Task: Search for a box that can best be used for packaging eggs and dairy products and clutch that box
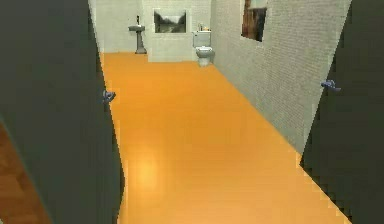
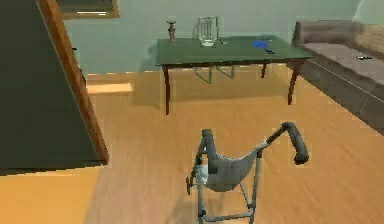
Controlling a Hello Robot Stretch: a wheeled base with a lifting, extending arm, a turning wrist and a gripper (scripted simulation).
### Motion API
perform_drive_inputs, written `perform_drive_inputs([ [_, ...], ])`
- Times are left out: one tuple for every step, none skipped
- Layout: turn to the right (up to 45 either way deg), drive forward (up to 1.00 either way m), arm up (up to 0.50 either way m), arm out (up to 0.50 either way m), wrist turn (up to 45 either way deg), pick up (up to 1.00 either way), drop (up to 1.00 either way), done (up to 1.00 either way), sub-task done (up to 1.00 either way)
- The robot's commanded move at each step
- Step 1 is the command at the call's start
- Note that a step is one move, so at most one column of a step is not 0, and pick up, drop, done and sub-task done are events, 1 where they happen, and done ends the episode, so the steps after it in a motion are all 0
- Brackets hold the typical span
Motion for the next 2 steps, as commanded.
perform_drive_inputs([
  [0.0, 1.00, 0.00, 0.00, 0.0, 0.00, 0.00, 0.00, 0.00],
  [-3.0, 0.00, 0.00, 0.00, 0.0, 0.00, 0.00, 0.00, 0.00],
])
